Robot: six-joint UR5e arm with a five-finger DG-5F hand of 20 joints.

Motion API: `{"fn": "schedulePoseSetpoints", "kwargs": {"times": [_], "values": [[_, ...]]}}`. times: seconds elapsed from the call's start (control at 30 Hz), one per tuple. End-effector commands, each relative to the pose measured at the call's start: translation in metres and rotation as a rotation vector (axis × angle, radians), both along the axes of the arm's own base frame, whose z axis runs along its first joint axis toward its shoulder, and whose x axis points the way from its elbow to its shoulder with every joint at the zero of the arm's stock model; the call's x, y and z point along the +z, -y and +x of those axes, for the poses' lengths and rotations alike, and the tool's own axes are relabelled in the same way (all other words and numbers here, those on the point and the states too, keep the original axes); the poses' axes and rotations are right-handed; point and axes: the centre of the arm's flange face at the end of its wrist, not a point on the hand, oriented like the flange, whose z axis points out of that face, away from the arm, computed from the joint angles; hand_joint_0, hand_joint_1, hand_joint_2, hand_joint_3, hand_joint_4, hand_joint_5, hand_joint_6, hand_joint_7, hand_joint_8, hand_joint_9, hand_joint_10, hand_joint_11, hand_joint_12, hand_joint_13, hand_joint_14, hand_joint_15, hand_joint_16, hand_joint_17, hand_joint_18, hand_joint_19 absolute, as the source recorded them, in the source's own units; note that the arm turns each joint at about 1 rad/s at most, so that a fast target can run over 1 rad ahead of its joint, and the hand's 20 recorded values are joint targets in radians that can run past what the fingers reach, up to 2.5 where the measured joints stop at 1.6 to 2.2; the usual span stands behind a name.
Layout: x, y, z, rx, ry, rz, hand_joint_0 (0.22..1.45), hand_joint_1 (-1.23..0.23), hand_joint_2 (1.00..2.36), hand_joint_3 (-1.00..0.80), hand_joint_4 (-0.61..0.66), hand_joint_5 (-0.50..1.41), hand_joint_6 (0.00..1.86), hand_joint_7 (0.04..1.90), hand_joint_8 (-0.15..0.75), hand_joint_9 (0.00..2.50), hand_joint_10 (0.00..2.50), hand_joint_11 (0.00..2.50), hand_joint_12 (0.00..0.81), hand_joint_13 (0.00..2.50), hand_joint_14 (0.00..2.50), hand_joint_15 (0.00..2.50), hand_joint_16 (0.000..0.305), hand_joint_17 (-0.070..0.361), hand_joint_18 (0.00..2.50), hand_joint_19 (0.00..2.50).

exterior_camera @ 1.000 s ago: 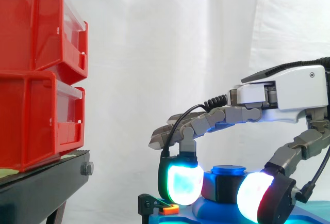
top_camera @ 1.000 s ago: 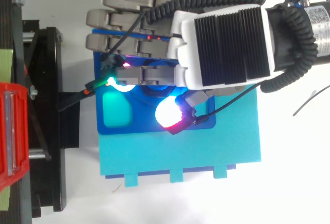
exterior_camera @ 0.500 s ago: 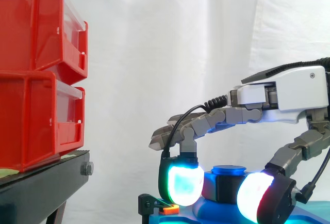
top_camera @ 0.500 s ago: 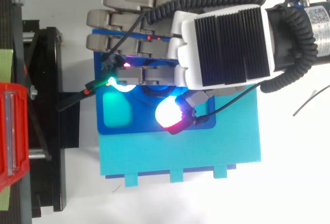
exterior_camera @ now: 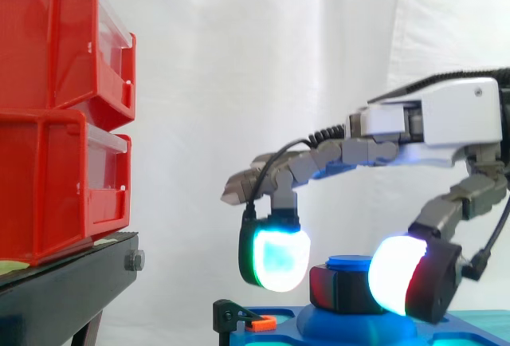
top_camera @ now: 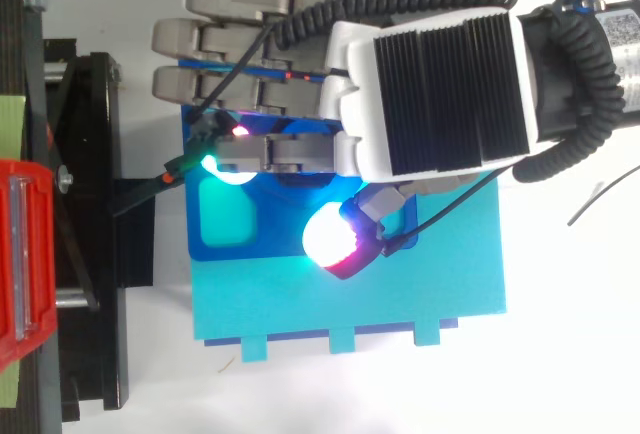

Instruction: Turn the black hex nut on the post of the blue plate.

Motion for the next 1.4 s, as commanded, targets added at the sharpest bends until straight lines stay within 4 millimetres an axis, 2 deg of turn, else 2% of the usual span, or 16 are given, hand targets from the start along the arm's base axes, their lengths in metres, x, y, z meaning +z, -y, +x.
{"fn": "schedulePoseSetpoints", "kwargs": {"times": [0.0, 0.1, 0.13, 0.2, 0.33, 0.4, 0.53, 0.57, 0.6, 0.9, 1.1, 1.37], "values": [[0.014, -0.003, 0.003, 0.005, -0.001, -0.003, 0.39, -0.5, 1.0, -0.5, 0.24, -0.2, 0.5, 1.06, 0.268, 0.22, 0.0, 0.03, 0.397, 0.11, 0.0, 0.03, 0.062, 0.14, 0.0, 0.01], [0.032, -0.006, 0.004, 0.01, -0.026, -0.026, 0.4, -0.49, 1.0, -0.5, 0.23, -0.21, 0.5, 1.04, 0.268, 0.22, 0.0, 0.04, 0.398, 0.11, 0.0, 0.03, 0.062, 0.14, 0.0, 0.01], [0.033, -0.006, 0.003, 0.011, -0.036, -0.033, 0.4, -0.49, 1.0, -0.5, 0.23, -0.21, 0.5, 1.04, 0.267, 0.22, 0.0, 0.04, 0.397, 0.11, 0.0, 0.03, 0.062, 0.14, 0.0, 0.01], [0.041, -0.006, -0.009, 0.015, -0.091, -0.073, 0.4, -0.48, 1.0, -0.5, 0.23, -0.21, 0.5, 1.01, 0.264, 0.21, 0.0, 0.02, 0.394, 0.11, 0.0, 0.03, 0.062, 0.139, 0.0, 0.02], [0.051, -0.006, -0.019, 0.022, -0.119, -0.111, 0.41, -0.48, 1.0, -0.5, 0.22, -0.21, 0.5, 0.98, 0.261, 0.2, 0.0, 0.01, 0.392, 0.11, 0.0, 0.03, 0.061, 0.138, 0.0, 0.01], [0.066, -0.006, -0.027, 0.016, -0.126, -0.118, 0.41, -0.48, 1.0, -0.5, 0.22, -0.22, 0.5, 0.97, 0.259, 0.2, 0.0, 0.01, 0.389, 0.11, 0.0, 0.03, 0.061, 0.137, 0.0, 0.02], [0.082, -0.004, -0.041, 0.01, -0.15, -0.122, 0.42, -0.48, 1.0, -0.5, 0.22, -0.22, 0.5, 0.97, 0.257, 0.2, 0.0, 0.01, 0.386, 0.1, 0.0, 0.03, 0.061, 0.137, 0.0, 0.02], [0.094, -0.004, -0.052, 0.003, -0.16, -0.121, 0.42, -0.48, 1.0, -0.5, 0.22, -0.22, 0.5, 0.96, 0.257, 0.2, 0.0, 0.01, 0.385, 0.1, 0.0, 0.03, 0.061, 0.136, 0.0, 0.02], [0.098, -0.003, -0.055, 0.001, -0.157, -0.121, 0.42, -0.48, 1.0, -0.5, 0.22, -0.22, 0.5, 0.97, 0.256, 0.2, 0.0, 0.01, 0.384, 0.1, 0.0, 0.03, 0.06, 0.136, 0.0, 0.02], [0.121, 0.0, -0.088, -0.047, -0.158, -0.098, 0.42, -0.49, 1.0, -0.5, 0.22, -0.21, 0.5, 0.91, 0.255, 0.19, 0.0, 0.0, 0.384, 0.08, 0.0, 0.02, 0.06, 0.136, 0.0, 0.02], [0.134, 0.0, -0.108, -0.074, -0.153, 0.001, 0.44, -0.48, 1.0, -0.5, 0.16, -0.23, 0.5, 0.75, 0.225, 0.09, 0.0, 0.0, 0.375, 0.0, 0.0, 0.03, 0.06, 0.135, 0.0, 0.05], [0.149, -0.007, -0.131, -0.133, -0.126, 0.102, 0.44, -0.46, 1.0, -0.5, 0.09, -0.24, 0.5, 0.69, 0.2, 0.01, 0.0, 0.0, 0.371, 0.0, 0.0, 0.02, 0.061, 0.137, 0.0, 0.03]]}}
